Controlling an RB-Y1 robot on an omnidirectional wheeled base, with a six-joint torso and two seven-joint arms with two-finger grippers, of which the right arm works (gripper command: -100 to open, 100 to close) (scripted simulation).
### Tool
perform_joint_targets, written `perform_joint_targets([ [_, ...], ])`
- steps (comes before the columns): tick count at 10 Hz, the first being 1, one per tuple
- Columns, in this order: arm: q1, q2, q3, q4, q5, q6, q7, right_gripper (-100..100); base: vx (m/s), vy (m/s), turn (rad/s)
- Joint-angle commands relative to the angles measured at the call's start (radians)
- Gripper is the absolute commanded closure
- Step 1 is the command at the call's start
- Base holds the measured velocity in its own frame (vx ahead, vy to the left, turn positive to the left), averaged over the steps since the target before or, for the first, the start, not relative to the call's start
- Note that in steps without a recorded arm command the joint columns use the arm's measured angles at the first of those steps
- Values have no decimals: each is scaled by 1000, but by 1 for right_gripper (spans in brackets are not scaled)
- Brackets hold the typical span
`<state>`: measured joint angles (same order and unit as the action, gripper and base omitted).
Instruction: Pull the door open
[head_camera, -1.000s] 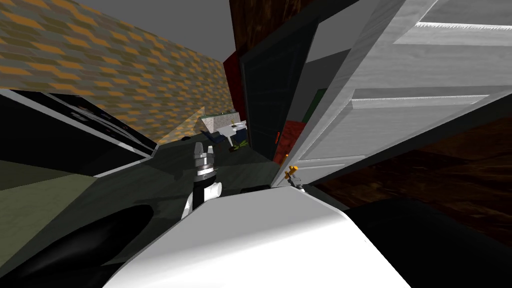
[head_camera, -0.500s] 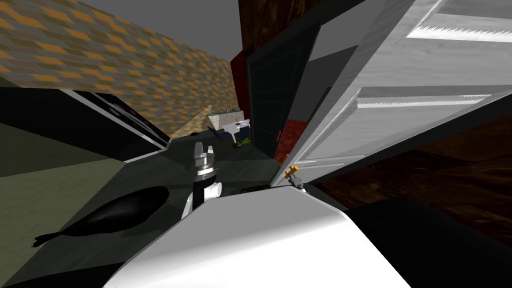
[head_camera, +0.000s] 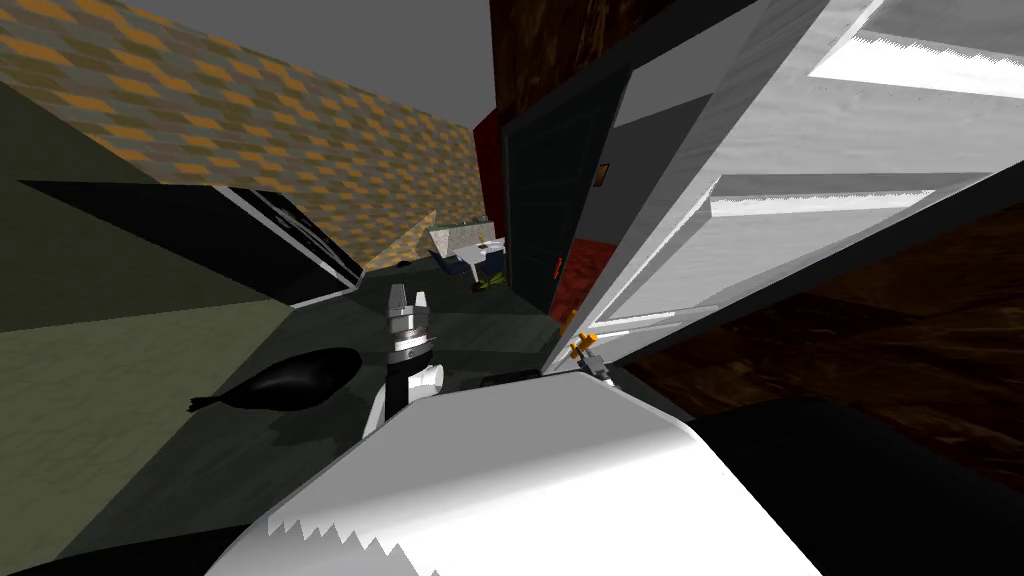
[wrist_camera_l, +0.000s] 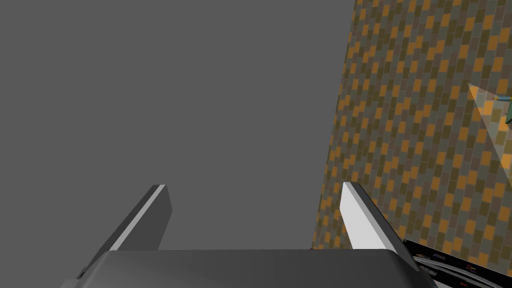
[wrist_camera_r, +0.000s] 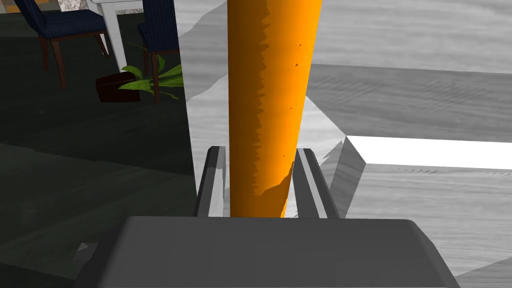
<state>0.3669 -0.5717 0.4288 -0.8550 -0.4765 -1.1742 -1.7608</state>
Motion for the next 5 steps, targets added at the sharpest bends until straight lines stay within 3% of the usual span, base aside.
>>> perform_joint_targets([
  [1, 0, 0, 0, 0, 0, 0, 0, 100, -79, -32, 20],
  [5, -11, -8, 14, 36, 15, -31, -25, 100, -190, -48, 142],
])
